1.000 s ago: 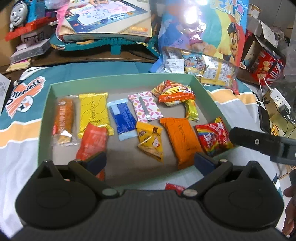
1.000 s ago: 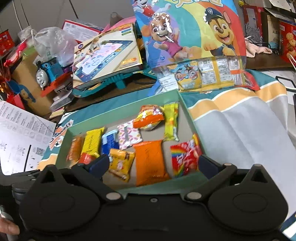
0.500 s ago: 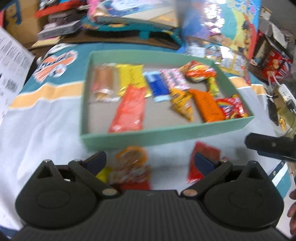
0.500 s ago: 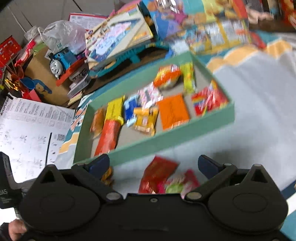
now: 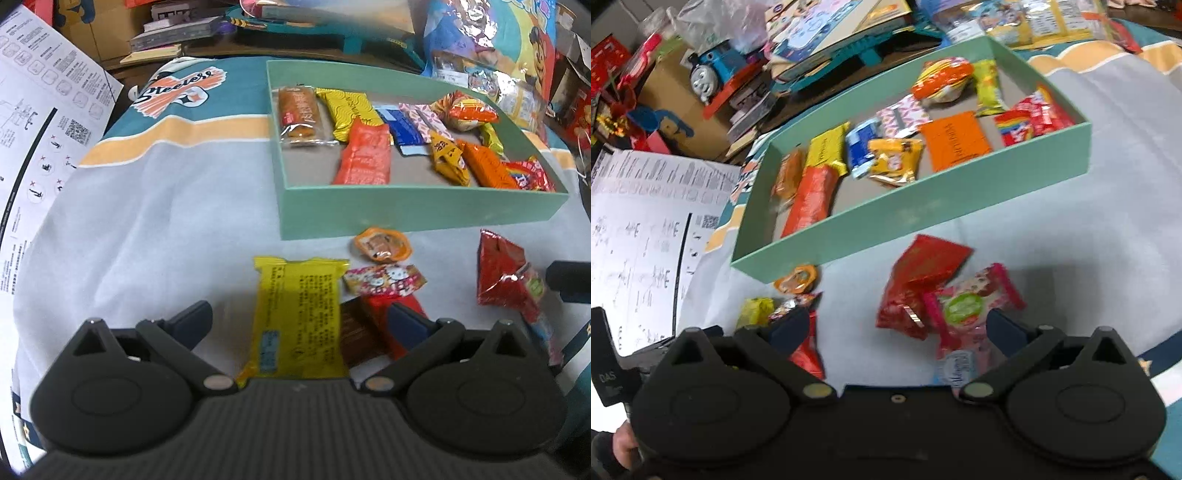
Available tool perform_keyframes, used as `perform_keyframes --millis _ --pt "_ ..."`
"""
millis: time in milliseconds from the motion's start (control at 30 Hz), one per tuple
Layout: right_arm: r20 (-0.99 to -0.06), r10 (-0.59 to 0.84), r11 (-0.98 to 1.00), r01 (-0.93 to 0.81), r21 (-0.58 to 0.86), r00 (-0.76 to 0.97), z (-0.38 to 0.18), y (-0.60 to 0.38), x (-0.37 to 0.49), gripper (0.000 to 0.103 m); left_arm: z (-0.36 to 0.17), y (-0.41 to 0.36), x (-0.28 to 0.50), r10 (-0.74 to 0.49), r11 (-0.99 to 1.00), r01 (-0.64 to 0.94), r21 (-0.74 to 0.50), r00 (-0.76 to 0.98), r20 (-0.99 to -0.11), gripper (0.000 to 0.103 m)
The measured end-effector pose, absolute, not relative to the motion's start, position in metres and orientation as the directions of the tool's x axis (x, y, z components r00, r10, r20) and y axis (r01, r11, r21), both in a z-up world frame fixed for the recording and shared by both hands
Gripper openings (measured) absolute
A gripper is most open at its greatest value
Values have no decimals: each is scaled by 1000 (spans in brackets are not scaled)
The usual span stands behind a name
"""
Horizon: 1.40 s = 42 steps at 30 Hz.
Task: Organize snacks
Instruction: 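Grasp the yellow printed packet with left tool while right moves over the pile, then grasp the small red packet with right tool while left holds the yellow packet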
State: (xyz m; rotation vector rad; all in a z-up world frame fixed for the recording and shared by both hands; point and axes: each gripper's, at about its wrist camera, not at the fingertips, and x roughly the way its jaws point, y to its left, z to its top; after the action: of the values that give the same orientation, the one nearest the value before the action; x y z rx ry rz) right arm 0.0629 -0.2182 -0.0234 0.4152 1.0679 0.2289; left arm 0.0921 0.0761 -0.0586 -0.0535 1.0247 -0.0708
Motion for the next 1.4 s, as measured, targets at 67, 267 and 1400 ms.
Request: perform_keyframes --millis 67,267,1400 --pt "-799 397 896 -1 445 451 -23 -210 67 102 -61 77 94 -81 997 33 -75 518 -852 96" --pt "-807 426 896 -67 439 410 -24 -183 74 86 -70 85 100 -141 989 40 -139 497 -856 47" --pt "-819 433 901 -199 386 376 -30 -147 65 30 -37 118 79 -143 982 -21 -189 572 -808 47"
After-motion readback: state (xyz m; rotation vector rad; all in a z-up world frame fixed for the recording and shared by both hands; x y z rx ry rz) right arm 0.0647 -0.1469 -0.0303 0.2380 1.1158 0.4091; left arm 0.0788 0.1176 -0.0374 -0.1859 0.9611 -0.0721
